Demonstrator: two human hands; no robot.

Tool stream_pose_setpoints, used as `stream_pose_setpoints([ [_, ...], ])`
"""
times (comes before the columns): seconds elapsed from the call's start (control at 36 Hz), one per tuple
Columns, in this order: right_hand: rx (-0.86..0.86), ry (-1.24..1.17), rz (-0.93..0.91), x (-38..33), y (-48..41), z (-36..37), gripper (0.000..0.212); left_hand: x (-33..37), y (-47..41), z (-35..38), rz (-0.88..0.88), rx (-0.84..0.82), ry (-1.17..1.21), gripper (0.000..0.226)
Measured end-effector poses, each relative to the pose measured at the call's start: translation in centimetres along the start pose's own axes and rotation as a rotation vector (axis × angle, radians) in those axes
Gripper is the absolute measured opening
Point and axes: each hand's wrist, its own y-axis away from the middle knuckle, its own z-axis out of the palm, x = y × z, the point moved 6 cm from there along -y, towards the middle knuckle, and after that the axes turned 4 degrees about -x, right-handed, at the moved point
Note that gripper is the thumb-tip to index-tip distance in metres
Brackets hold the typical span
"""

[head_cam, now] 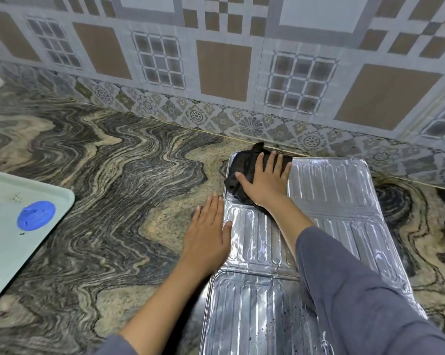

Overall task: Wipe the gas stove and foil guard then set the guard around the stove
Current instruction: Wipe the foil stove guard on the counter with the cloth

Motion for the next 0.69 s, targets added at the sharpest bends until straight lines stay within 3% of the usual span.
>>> stream_pose_setpoints([
  [0.19,-0.048,0.077,-0.227,-2.7,0.0,0.4,0.085,0.1,0.1,0.1,-0.028,0.029,-0.031,0.056],
  [0.47,-0.066,0.12,-0.542,-1.2,0.9,0.2,0.074,0.1,0.3,0.1,-0.056,0.054,-0.012,0.055],
  [0.58,-0.07,0.12,-0.581,1.3,1.6,-0.4,0.096,0.1,0.3,0.1,-0.051,0.054,-0.026,0.054],
  [0.69,-0.074,0.069,-0.515,4.5,2.3,-0.9,0.096,0.0,0.1,0.4,-0.047,0.044,-0.06,0.054],
])
